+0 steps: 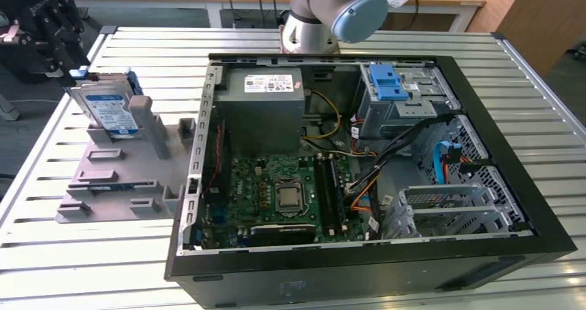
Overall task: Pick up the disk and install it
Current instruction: 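Pick up the disk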
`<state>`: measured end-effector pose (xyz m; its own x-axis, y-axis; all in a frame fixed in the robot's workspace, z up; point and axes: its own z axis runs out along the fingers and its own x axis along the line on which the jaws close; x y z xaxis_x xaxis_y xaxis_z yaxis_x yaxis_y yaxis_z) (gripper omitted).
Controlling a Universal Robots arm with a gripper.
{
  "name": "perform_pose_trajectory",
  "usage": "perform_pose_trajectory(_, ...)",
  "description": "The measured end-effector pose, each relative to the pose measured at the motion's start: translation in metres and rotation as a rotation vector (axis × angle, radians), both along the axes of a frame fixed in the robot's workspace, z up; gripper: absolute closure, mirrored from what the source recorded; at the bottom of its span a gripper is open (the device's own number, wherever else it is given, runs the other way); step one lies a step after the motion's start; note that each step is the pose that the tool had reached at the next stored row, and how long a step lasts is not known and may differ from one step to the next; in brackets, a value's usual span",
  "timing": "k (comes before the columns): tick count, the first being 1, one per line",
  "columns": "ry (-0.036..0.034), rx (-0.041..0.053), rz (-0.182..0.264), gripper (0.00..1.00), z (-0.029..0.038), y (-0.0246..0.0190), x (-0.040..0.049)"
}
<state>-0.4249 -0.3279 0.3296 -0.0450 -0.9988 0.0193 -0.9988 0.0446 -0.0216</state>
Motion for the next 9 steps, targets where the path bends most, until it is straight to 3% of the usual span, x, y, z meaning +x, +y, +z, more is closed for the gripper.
perform_pose_trajectory(9,0.0000,0.0000,0.000,0.41,-0.0046,0.0047,-0.0029)
